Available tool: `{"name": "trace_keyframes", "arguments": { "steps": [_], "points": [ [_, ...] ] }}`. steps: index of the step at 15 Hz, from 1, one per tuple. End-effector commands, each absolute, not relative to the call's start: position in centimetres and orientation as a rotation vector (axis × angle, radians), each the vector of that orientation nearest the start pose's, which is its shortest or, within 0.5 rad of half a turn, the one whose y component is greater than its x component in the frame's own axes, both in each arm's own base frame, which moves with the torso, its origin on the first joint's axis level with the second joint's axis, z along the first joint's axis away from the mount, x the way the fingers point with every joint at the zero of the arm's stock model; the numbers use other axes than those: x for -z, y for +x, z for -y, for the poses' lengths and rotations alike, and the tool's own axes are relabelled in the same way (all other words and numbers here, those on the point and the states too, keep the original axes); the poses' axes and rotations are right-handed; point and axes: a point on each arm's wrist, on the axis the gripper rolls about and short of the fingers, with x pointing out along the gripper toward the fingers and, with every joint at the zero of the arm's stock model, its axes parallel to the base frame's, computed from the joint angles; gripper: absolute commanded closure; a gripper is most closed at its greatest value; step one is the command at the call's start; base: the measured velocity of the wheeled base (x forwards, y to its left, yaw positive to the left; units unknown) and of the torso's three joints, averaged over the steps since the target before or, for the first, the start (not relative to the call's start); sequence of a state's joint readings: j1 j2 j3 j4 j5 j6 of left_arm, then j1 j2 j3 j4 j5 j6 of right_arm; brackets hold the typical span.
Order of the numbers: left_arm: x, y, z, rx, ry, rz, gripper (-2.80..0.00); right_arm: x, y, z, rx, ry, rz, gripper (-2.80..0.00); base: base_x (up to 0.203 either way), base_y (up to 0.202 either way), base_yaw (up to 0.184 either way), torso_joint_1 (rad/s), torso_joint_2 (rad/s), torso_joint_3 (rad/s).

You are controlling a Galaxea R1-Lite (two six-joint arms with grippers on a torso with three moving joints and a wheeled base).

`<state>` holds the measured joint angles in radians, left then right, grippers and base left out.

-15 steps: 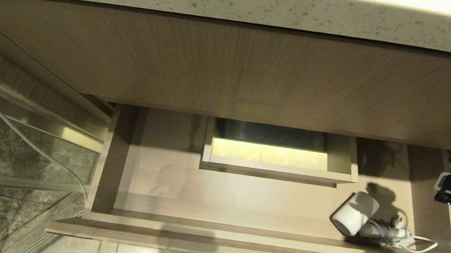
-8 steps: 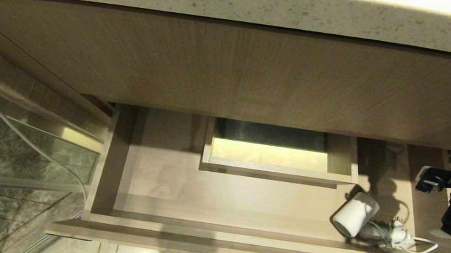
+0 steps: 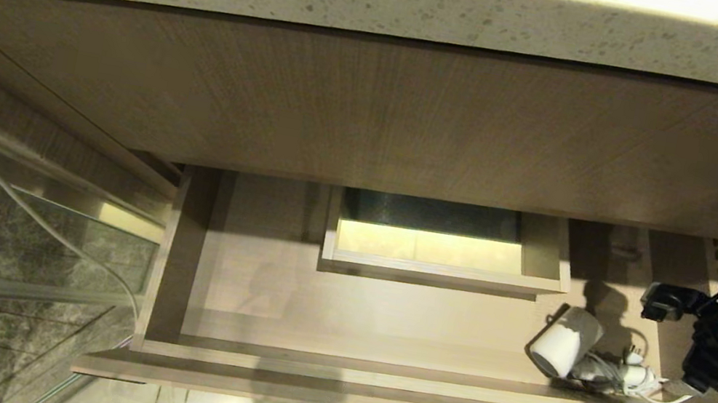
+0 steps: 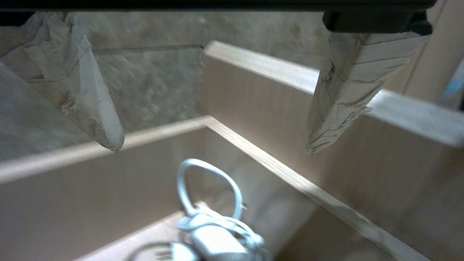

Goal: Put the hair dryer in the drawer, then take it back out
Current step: Take the hairdryer out

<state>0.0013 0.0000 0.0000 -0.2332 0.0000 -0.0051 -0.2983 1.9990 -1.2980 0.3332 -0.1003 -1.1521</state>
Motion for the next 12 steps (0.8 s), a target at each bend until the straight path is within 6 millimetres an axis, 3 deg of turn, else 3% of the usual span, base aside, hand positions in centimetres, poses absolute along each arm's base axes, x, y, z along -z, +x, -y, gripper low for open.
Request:
{"name": "trace_keyframes", "arguments": {
  "steps": [1, 7, 12],
  "points": [
    [-8.8, -2.2, 0.0, -0.001, -0.006, 0.195, 0.00, -10.5, 35.2, 11.0, -0.314, -0.904, -1.156, -2.80, 0.000, 0.000, 0.000, 0.000, 0.00, 0.000],
    [-8.8, -2.2, 0.0, -0.001, -0.006, 0.195, 0.00, -6.3, 37.1, 11.0, -0.345, -0.856, -1.155, -2.80, 0.000, 0.000, 0.000, 0.000, 0.00, 0.000],
    [-8.8, -2.2, 0.0, -0.001, -0.006, 0.195, 0.00, -4.3, 39.3, 10.5, -0.344, -0.861, -1.076, -2.80, 0.000, 0.000, 0.000, 0.000, 0.00, 0.000]
  ]
}}
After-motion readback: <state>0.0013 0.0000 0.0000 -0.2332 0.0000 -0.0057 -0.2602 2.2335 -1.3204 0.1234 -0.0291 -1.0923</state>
